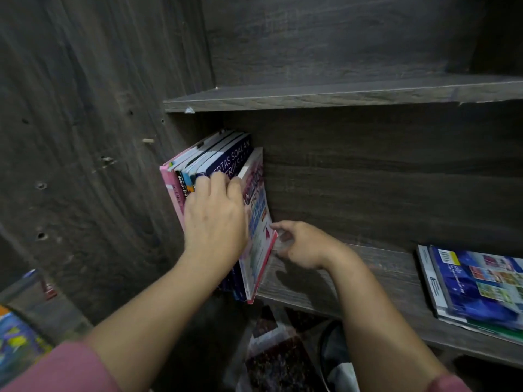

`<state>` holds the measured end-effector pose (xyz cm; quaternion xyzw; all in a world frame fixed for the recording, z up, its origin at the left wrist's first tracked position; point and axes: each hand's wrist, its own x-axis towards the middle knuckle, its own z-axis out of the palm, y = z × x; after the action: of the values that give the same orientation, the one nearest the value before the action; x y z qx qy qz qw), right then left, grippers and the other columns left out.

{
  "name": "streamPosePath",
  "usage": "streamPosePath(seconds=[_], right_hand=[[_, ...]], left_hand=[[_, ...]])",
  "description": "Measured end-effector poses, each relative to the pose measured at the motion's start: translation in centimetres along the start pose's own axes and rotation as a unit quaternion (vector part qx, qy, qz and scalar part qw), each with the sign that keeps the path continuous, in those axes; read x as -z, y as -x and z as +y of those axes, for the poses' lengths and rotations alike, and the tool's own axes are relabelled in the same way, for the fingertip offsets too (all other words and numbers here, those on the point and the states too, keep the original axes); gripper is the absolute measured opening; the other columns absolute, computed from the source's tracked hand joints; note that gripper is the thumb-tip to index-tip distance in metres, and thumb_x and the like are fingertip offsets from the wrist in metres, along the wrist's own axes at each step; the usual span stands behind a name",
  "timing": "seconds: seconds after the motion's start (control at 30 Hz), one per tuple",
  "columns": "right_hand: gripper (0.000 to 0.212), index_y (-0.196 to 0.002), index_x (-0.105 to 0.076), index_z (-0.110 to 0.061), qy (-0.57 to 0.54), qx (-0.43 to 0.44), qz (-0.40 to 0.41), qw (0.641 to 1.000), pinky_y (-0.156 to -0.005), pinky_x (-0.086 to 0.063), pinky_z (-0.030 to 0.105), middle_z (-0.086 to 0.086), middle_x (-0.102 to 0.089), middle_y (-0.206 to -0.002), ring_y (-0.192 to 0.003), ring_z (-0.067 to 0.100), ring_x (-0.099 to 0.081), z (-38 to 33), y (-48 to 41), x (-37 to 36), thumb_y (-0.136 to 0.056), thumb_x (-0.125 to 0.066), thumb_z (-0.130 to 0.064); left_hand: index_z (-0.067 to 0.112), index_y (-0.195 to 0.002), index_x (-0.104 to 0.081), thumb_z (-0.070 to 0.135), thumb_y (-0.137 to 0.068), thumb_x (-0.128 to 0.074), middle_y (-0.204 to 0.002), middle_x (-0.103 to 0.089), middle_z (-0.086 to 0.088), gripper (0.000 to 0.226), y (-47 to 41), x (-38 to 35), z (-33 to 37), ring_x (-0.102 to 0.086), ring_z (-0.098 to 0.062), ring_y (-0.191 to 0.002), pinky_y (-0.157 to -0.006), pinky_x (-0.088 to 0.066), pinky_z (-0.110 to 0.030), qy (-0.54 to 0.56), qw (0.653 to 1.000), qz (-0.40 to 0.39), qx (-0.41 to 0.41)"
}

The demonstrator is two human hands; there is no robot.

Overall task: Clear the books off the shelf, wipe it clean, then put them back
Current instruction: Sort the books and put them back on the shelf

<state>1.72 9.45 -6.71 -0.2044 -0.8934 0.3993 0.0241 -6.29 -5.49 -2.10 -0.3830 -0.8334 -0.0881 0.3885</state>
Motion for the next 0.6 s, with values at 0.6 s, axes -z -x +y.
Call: streamPosePath(seconds=[0.6], right_hand=[[0.118, -0.143, 0.020, -0.054, -0.116, 0.043, 0.022, 0.992, -0.109, -0.032, 0.037, -0.002, -0.022, -0.159, -0.139, 0.021, -0.034, -2.7, -2.6, -8.6, -0.082, -0.077, -0.029]], left_hand=[[0.006, -0.130, -0.055, 0.038, -0.075, -0.078, -0.129, -0.052, -0.012, 0.068, -1.2, 1.8, -7.8, -0.045, -0.032, -0.119, -0.090, -0.044, -0.048, 0.021, 0.999, -0.028, 0.005]])
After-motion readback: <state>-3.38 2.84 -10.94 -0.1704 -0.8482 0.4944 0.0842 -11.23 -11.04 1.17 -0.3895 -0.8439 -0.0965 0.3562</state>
